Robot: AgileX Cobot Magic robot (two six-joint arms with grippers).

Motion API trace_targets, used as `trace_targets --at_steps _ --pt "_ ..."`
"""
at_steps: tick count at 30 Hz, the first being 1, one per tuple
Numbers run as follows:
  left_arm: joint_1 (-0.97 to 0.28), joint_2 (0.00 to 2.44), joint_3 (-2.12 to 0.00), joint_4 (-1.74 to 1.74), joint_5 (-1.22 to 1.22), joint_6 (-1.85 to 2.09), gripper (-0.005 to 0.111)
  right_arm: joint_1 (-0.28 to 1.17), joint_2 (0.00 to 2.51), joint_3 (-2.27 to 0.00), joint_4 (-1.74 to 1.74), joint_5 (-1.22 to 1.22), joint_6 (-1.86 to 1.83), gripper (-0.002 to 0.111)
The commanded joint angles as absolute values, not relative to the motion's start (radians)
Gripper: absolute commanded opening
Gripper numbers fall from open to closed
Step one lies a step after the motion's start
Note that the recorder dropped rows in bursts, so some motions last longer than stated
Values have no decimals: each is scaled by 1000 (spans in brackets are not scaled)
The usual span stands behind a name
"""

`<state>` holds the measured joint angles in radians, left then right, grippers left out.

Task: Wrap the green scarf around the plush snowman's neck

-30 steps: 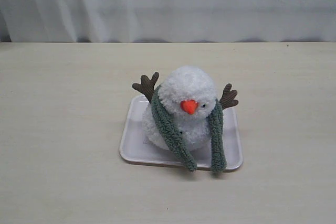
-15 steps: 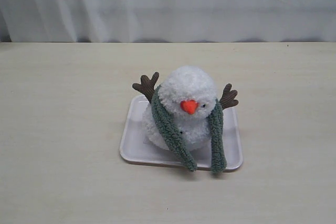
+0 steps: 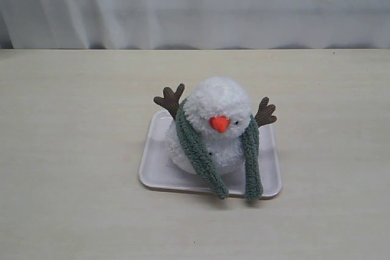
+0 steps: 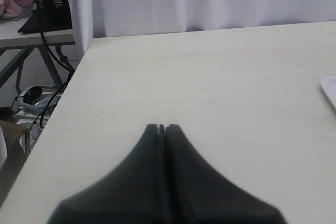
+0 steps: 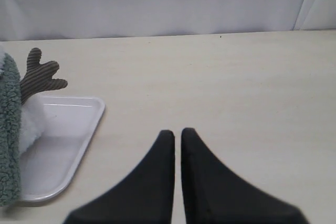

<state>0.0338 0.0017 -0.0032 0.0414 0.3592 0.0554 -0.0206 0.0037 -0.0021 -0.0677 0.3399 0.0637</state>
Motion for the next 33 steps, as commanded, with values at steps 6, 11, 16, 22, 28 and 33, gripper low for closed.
trace_targets --at_steps 6,11,16,22,28,33 --pt "35 0 0 39 348 52 0 -21 0 0 -60 349 68 4" --pt "35 0 0 39 346 52 0 -21 0 0 -60 349 75 4" --pt "35 0 0 39 346 52 0 -21 0 0 -60 349 117 4" --pt "35 0 0 39 346 52 0 -21 0 0 -62 349 116 4" --pt "35 0 0 39 346 52 0 -21 0 0 -60 345 116 4" --pt "35 0 0 39 346 52 0 -21 0 0 -60 345 116 4"
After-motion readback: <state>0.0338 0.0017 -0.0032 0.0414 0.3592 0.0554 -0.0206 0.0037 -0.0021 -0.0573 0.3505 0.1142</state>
